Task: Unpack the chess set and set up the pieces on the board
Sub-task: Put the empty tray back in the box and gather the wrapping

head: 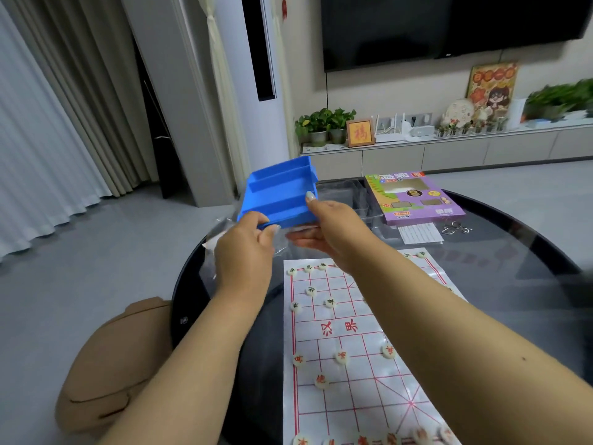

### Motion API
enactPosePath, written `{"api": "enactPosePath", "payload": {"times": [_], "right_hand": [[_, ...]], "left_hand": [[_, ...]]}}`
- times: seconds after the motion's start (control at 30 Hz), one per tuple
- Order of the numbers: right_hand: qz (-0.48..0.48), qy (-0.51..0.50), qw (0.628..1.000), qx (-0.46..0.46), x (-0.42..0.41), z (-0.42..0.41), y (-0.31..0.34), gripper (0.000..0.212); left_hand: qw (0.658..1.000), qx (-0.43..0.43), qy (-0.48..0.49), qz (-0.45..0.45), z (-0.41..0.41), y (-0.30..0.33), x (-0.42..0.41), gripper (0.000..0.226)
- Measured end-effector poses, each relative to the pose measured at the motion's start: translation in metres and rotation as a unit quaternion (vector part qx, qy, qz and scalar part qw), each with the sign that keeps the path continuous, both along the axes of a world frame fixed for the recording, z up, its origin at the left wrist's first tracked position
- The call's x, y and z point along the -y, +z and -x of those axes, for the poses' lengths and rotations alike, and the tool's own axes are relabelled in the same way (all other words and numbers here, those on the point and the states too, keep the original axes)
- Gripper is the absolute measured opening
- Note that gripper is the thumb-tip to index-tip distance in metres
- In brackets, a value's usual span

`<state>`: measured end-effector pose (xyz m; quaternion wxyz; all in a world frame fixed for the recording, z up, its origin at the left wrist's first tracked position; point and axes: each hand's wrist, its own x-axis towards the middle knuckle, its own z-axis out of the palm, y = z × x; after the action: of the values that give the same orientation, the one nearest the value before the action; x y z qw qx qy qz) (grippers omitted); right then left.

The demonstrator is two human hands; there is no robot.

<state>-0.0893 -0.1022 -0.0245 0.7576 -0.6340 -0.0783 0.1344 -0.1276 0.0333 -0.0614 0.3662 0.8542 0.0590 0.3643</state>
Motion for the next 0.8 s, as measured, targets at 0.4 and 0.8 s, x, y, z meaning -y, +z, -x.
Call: {"api": "enactPosePath", "payload": {"times": [0.4, 0.8], "right_hand": [[-0.254, -0.132, 0.957, -0.040, 0.047, 0.065, 0.000, 0.014], [-0.140, -0.164, 0.976, -0.021, 0.090, 0.115, -0.003, 0.013]], "left_hand": [[0.971, -0.074, -0.079, 0.211, 0.071, -0.015, 0.052, 0.028], [0.715, -0.018, -0.291, 0.635, 0.093, 0.025, 0.055, 0.059]]}}
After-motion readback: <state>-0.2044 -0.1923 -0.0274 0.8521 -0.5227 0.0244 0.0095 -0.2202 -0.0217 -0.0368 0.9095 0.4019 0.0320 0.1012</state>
